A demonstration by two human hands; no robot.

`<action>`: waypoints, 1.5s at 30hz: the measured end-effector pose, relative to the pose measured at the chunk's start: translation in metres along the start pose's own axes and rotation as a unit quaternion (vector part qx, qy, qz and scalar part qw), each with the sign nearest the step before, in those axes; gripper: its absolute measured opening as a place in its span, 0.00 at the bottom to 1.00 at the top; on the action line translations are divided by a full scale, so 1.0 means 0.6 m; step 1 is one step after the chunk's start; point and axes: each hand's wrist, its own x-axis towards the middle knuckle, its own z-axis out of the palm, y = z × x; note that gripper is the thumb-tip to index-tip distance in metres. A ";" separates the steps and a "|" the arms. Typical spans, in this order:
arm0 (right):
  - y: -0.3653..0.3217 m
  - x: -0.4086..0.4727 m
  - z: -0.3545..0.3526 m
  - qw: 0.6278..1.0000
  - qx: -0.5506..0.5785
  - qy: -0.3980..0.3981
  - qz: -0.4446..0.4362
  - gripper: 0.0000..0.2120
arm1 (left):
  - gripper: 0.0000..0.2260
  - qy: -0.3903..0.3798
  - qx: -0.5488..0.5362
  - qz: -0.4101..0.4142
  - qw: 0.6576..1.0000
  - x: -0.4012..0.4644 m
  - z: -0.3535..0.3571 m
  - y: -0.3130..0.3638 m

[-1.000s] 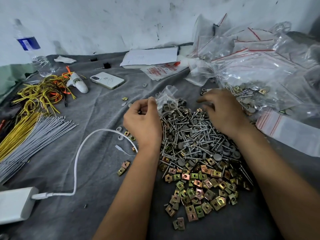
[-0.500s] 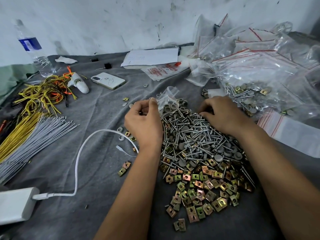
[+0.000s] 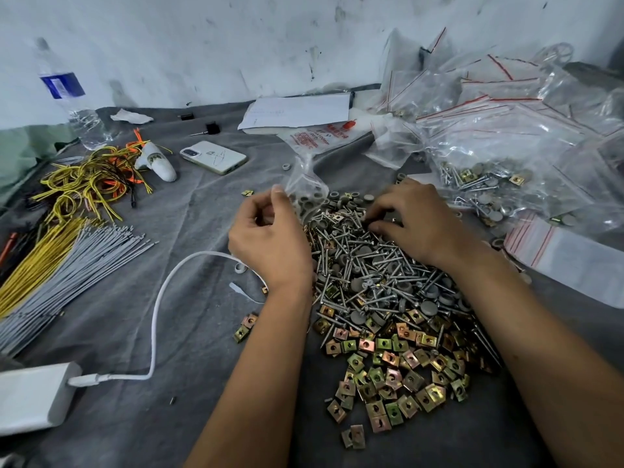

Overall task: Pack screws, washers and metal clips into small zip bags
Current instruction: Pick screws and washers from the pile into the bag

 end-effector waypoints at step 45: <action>-0.029 -0.026 -0.001 0.981 0.190 -0.024 -0.010 0.18 | 0.13 -0.142 0.109 0.003 0.984 -0.007 0.000 0.002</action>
